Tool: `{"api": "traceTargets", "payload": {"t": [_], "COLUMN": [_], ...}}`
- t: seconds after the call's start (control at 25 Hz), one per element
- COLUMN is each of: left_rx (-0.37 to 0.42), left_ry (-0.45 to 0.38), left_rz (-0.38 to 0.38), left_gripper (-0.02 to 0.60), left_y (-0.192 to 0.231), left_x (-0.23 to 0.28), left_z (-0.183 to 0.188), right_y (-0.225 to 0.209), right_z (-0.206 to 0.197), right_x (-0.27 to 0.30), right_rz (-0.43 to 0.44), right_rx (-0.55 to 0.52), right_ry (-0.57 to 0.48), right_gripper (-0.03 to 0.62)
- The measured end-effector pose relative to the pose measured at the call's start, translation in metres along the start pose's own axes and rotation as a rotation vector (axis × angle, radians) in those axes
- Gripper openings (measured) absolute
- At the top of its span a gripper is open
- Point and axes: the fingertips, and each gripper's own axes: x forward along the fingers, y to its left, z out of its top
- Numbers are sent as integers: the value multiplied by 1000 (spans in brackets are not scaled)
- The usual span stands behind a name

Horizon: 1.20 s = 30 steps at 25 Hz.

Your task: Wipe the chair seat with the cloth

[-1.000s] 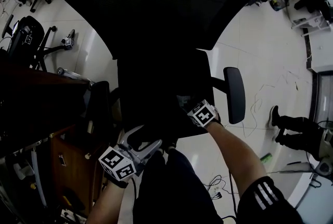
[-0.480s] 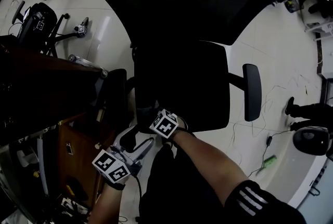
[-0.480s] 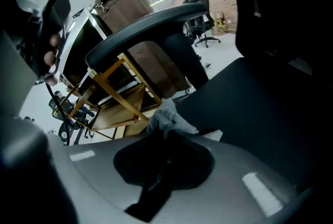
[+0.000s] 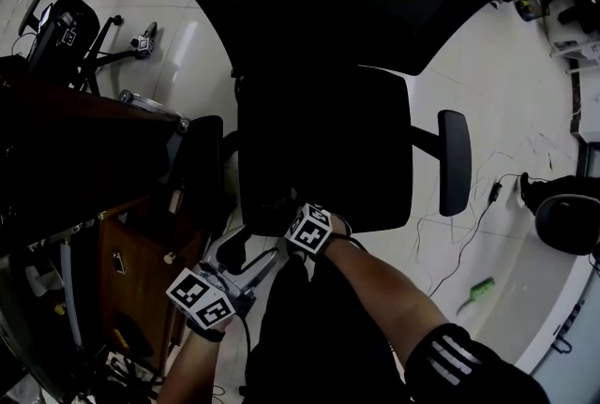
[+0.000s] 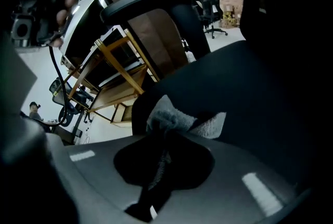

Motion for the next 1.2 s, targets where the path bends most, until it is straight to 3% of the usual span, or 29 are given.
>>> {"api": "traceTargets", "payload": {"t": [0.16, 0.4, 0.64, 0.84, 1.0, 1.2], "left_rx": [17, 23, 39, 52, 61, 94], "left_ry": [22, 58, 81, 92, 69, 25], "left_rz": [-23, -86, -150, -153, -137, -117], "left_gripper": [321, 321, 321, 321, 322, 321], "left_y": [-11, -37, -78, -98, -116, -153], "left_x": [14, 52, 88, 90, 76, 41], "left_z": [1, -5, -5, 1, 18, 46], "right_y": [-29, -85, -110, -108, -89, -21], "right_z": [-63, -155, -202, -188, -137, -66], "right_x": [-33, -106, -159, -175, -216, -289], "right_rz": [-55, -211, -307, -313, -304, -231], "right_rx": [84, 235, 320, 404, 432, 379], "right_ry": [46, 59, 56, -28, -229, -443], "right_gripper": [35, 35, 35, 35, 35, 35]}}
